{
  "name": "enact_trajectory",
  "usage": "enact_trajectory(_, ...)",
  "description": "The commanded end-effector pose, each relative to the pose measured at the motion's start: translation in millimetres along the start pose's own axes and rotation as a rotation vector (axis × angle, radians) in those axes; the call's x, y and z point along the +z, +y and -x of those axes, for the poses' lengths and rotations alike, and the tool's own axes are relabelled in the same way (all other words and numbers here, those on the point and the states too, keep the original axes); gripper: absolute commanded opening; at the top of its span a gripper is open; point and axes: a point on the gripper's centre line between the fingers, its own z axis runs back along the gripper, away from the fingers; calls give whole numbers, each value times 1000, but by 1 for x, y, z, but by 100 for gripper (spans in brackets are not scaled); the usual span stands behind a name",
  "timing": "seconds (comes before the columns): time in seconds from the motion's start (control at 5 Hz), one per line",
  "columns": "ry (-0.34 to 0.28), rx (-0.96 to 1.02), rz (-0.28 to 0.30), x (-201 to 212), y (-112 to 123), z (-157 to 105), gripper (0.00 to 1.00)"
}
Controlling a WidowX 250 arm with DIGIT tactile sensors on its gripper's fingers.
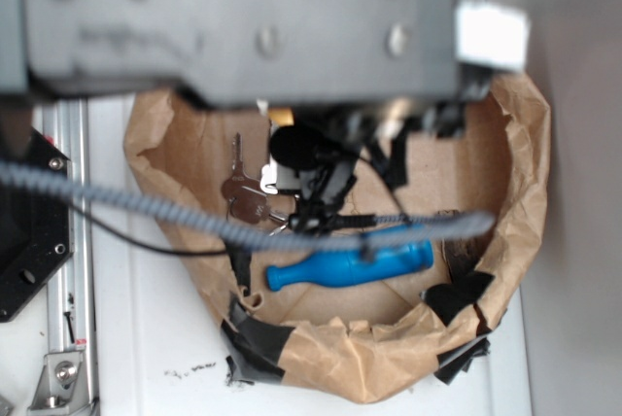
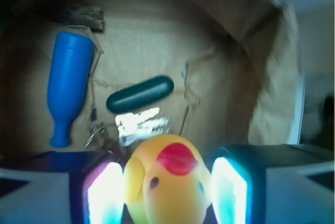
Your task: Grab the yellow duck.
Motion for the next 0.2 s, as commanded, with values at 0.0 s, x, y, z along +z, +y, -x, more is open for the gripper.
enact_trajectory(0.0, -34, 201, 64, 11, 8, -9, 0)
